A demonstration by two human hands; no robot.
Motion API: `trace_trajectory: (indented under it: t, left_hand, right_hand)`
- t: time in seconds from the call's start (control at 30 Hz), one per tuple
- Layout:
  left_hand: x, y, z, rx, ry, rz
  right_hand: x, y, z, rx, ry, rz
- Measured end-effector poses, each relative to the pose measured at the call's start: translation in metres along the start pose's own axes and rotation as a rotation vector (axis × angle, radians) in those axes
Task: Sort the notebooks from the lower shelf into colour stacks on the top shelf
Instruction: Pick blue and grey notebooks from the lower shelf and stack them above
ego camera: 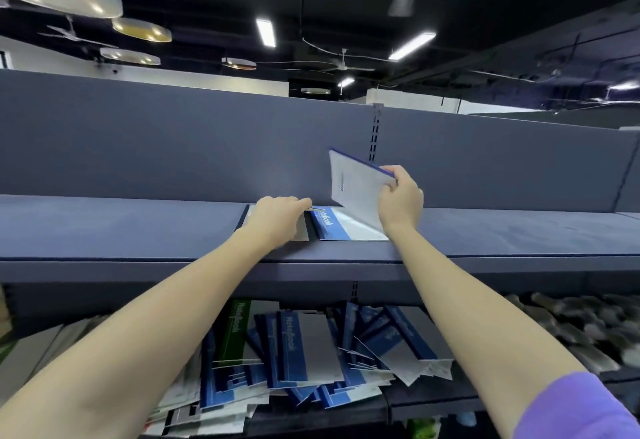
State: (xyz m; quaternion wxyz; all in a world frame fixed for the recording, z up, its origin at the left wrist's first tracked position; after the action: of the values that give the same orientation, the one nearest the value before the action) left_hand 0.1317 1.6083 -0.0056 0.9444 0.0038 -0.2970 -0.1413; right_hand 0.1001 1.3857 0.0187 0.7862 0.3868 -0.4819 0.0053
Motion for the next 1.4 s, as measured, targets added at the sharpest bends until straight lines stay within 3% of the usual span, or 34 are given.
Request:
trace_trajectory:
  t: [0.1,0.37,0.47,0.57,0.83,1.03,1.13,1.27,1.33,1.4]
  left_hand:
    - [-0.003,0.005,-0.011,-0.084,0.046,0.006]
    - [-0.004,0.011,-0.017,-0.253,0.181,0.135]
    - [-0.003,0.008,-0.018,-0.26,0.197,0.148]
    - [-0.002,0.006,-0.017,-0.243,0.205,0.146]
    - [-0.004,0.008,-0.019,-0.26,0.2,0.18]
    - [-0.007,0.007,-0.016,-0.252,0.171,0.166]
    - [-0.008,0.006,-0.013,-0.231,0.147,0.185]
    - [-0.01,0.009,-0.015,-0.245,0.121,0.202]
    - [-0.01,0.01,-0.016,-0.263,0.135,0.209]
    - [-0.01,0.01,-0.016,-0.271,0.142,0.216]
  right_hand:
    - [0.004,-0.005,-0.004,-0.073,0.178,0.207]
    - [-0.006,-0.043,0.006,-0.149,0.736,0.002]
    - [0.003,-0.04,0.006,-0.148,0.858,-0.031]
    - [0.006,-0.036,-0.007,-0.28,0.916,0.075]
    - [-0.003,-0.038,-0.025,-0.541,0.862,0.395]
    - [0.001,-0.026,-0.025,-0.678,0.82,0.471]
    - [0.004,-0.03,-0.023,-0.63,0.653,0.398]
    - [0.011,-0.04,-0.017,-0.366,0.397,0.274]
    - [0.015,-0.044,-0.013,-0.284,0.364,0.196]
    - [0.018,-0.046,-0.008,-0.37,0.42,0.154]
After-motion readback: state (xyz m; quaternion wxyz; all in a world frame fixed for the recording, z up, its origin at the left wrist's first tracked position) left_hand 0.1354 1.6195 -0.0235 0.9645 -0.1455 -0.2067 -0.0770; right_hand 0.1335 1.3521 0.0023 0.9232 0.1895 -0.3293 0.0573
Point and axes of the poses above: each hand's wrist, its own x-axis towards the middle knuckle, its own z-axis out of the back of the hand, y = z × x, the point moved 1 cm from there along x, towards the middle knuckle, and after that the axes turned 10 degrees about z, right-handed, at the moved point
